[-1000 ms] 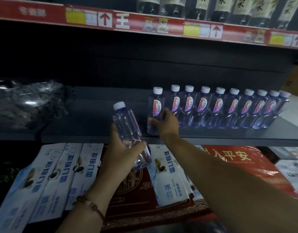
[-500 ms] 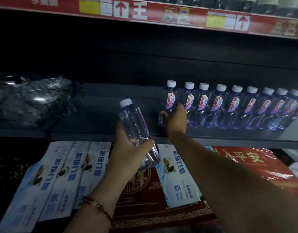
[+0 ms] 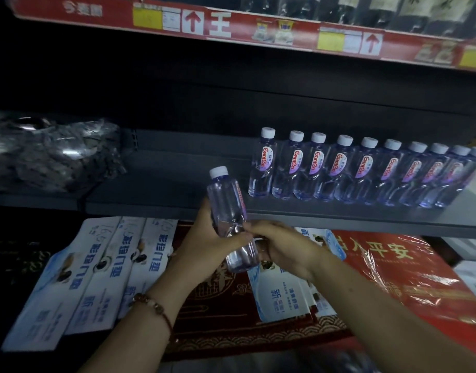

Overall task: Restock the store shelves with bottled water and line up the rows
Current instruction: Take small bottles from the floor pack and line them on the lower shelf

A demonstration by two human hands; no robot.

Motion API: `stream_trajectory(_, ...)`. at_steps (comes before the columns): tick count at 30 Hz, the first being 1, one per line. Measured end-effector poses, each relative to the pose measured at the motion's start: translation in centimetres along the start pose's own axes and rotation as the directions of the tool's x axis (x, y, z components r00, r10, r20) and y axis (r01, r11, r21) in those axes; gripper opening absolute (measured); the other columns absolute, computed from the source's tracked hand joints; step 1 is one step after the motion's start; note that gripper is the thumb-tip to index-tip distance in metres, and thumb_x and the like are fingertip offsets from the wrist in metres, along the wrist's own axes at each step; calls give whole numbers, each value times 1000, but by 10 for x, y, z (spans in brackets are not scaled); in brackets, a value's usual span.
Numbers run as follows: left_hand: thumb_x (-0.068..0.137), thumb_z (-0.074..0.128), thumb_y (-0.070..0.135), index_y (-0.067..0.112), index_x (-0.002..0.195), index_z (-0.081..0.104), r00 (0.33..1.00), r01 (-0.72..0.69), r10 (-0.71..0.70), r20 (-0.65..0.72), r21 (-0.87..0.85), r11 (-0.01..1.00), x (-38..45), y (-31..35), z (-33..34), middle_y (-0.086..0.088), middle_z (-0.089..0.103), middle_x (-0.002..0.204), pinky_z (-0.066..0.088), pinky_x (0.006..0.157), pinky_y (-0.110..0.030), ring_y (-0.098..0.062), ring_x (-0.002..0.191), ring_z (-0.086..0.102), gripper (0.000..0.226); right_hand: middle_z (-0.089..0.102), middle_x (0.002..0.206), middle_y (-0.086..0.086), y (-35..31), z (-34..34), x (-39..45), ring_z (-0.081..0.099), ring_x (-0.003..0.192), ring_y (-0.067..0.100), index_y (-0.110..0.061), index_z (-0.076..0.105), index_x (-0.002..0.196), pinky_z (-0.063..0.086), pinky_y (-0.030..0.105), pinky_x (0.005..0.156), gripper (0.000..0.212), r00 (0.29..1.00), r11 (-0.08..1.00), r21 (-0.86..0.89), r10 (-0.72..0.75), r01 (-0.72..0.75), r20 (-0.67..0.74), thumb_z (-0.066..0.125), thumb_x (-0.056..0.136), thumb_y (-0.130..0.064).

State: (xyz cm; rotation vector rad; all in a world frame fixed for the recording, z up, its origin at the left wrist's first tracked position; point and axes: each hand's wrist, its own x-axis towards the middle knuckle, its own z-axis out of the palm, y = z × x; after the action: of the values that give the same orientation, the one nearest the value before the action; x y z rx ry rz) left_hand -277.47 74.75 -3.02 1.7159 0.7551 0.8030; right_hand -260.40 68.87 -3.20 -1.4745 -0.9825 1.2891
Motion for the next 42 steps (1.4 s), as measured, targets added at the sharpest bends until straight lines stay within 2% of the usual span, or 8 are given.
stream_trajectory(5, 73, 88, 41, 59, 132, 41, 996, -13, 2, 94, 109, 994, -6, -5, 3, 20, 70, 118, 54, 99, -40, -1, 109, 67, 78, 75, 92, 1, -5, -10, -17, 69, 82, 11, -14, 75, 95, 55, 28, 82, 10, 997, 1000, 11, 5, -6, 82, 66, 93, -13)
stream_trajectory(9, 78, 86, 39, 62, 134, 32, 993, -64, 42, 109, 210, 976, -8, -6, 4, 30, 65, 119, 53, 92, -28, 7, 106, 65, 81, 77, 102, 4, -2, -12, -21, 71, 95, 16, -12, 75, 106, 55, 34, 94, 17, 998, 993, -94, -67, 67, 10, 69, 90, -15)
stream_trajectory(14, 78, 80, 51, 58, 139, 30, 993, -106, 78, 87, 396, 912, -7, -3, 1, 34, 62, 110, 48, 77, -17, 8, 98, 63, 79, 77, 93, 0, -2, -12, -20, 73, 84, 12, -8, 72, 110, 56, 19, 77, 22, 987, 982, -113, -158, 153, -37, 71, 88, -6)
stream_trajectory(19, 88, 63, 63, 42, 155, 12, 992, -108, 127, 22, 671, 734, -3, -9, -5, 8, 42, 154, 42, 92, -29, -16, 136, 45, 87, 78, 91, -2, -11, -4, 2, 74, 85, 11, -11, 72, 106, 55, 17, 75, 22, 950, 955, -160, -273, 250, -149, 75, 85, -5)
stream_trajectory(22, 93, 52, 65, 35, 160, 2, 999, -26, 54, -8, 803, 596, -3, -10, -8, -3, 10, 169, 27, 118, -44, -26, 152, 19, 90, 77, 97, -1, -19, 5, 23, 73, 88, 8, -11, 72, 111, 53, 15, 73, 26, 897, 922, -231, -365, 311, -249, 76, 85, -8)
stream_trajectory(28, 97, 47, 61, 30, 161, 0, 997, -45, 79, 10, 891, 452, -12, -18, -3, -10, 0, 169, 12, 124, -49, -30, 155, 5, 85, 70, 94, -1, -20, 13, 85, 66, 88, 14, -13, 67, 100, 52, 26, 76, 21, 689, 884, -378, -455, 274, -564, 76, 85, -27)
stream_trajectory(31, 99, 45, 59, 31, 160, -3, 998, -56, 47, 39, 899, 434, -16, -26, 0, -9, -5, 169, 5, 124, -50, -30, 155, -1, 83, 63, 91, -3, -16, 13, 110, 60, 81, 10, -13, 62, 99, 46, 18, 66, 24, 619, 889, -396, -448, 230, -646, 75, 86, -30)
stream_trajectory(42, 99, 47, 55, 32, 160, -2, 998, -63, 21, 60, 900, 432, -12, -42, -1, -9, -4, 169, 10, 123, -51, -30, 155, 4, 82, 56, 114, 7, -21, 21, 148, 59, 103, 24, -13, 51, 106, 52, 43, 92, 42, 497, 905, -409, -410, 116, -765, 79, 83, -35)
